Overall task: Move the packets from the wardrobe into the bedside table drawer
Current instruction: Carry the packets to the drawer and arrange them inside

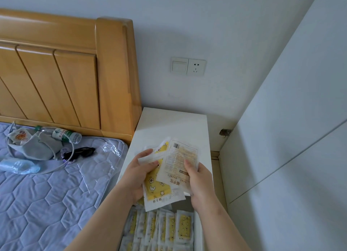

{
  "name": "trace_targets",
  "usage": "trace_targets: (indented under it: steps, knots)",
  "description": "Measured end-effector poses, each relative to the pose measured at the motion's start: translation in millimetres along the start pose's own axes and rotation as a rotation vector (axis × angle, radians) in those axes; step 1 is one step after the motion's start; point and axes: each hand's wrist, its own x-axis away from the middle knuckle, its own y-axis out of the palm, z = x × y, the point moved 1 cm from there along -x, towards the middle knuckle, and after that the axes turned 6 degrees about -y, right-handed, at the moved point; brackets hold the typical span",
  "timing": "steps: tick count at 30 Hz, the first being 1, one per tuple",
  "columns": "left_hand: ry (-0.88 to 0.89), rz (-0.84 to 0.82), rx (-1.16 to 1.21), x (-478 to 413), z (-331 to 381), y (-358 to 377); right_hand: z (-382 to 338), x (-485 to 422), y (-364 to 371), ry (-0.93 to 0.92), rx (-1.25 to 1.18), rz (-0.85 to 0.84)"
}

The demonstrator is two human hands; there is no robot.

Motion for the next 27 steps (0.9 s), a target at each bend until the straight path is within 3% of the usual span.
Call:
trace_targets:
  steps: [8, 12, 15, 18, 20, 24, 27]
  knots:
    - [0.050, 0.152, -0.090, -4, 6, -9, -15, -5, -4, -0.206, -0.237, 0.236]
    - [0.040, 0.179, -0.049, -4, 6, -9, -24, 4, 6, -0.299, -0.129, 0.014]
    - [0.044, 0.174, 0.018, -4, 7, -10, -17, 8, 9, -0.242, -0.028, -0.202]
    - [0.080, 0.181, 0.059, -2, 10, -11, -8, 7, 10, -0.163, 0.049, -0.312]
    - [0.092, 0.163, 0.082, 1, 12, -8, -6, 8, 11, -0.113, 0.000, -0.340]
    - [0.113, 0.134, 0.093, 6, 7, 0, -4, 9, 12, -0.023, -0.110, -0.230]
    - [0.116, 0.146, 0.066, 7, -3, 4, 0, 10, 11, -0.078, 0.109, -0.161]
